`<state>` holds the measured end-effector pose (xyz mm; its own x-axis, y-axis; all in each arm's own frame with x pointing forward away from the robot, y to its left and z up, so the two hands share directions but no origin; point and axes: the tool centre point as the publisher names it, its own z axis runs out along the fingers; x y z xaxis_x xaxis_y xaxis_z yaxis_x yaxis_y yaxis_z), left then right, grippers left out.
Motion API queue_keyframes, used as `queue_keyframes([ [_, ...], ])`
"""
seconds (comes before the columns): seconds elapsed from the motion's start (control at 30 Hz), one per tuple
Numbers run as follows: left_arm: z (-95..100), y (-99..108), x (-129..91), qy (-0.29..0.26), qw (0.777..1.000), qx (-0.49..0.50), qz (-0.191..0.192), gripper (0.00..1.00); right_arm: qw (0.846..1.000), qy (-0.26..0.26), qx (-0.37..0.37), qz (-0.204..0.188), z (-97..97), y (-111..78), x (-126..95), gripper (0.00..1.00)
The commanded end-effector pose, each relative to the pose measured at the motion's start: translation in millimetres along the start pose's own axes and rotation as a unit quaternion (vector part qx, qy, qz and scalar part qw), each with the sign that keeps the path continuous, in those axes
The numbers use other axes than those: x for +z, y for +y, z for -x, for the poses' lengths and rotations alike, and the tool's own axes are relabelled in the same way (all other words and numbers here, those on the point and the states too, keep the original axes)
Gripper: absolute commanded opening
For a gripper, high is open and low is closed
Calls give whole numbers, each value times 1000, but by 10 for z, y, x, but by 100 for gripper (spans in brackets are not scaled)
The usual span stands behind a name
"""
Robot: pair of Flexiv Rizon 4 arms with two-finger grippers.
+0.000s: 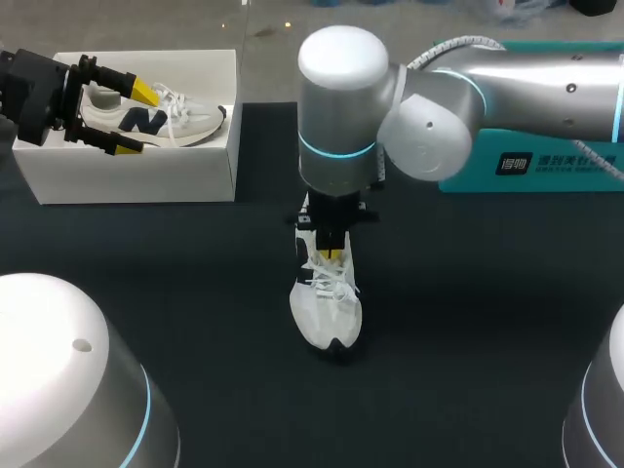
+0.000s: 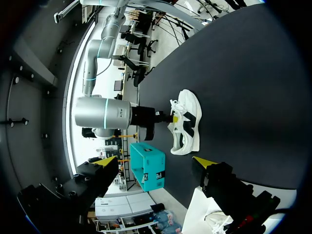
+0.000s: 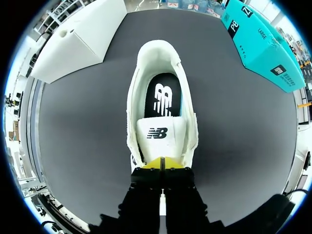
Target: Take the shoe out of the shoebox, open the shoe tongue, remove and reinsert the insole, then place the shoe into the shoebox
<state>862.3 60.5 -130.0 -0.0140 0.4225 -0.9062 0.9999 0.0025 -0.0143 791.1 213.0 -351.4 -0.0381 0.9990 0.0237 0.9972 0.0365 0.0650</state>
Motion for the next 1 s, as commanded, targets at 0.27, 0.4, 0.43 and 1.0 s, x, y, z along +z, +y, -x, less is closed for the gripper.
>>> queue_keyframes([
  [0.27,6,-2,0,2,1000,0,0,100,998,9,7,69,-17,211,-296,0],
  [0.4,6,-2,0,2,1000,0,0,100,997,15,5,76,-21,251,-216,0],
  [0.43,6,-2,0,2,1000,0,0,100,997,15,3,74,-27,244,-186,0],
  [1.0,6,-2,0,2,1000,0,0,100,997,10,-10,70,-9,245,-59,0],
])
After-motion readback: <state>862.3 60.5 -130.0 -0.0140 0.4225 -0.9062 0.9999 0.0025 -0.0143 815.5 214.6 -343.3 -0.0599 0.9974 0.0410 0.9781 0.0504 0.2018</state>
